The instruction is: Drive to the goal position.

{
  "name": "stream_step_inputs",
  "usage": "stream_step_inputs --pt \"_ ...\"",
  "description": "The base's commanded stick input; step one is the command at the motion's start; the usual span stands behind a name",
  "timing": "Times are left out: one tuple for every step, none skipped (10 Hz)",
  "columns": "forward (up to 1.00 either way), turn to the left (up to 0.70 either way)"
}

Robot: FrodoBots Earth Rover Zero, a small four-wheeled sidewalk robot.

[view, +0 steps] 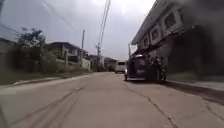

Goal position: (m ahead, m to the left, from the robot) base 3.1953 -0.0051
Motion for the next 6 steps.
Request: stream_step_inputs --pt "0.5 0.0" --pt "0.5 0.0" --pt "0.5 0.0" --pt "0.5 0.0" --pt "0.5 0.0" --pt "0.5 0.0"
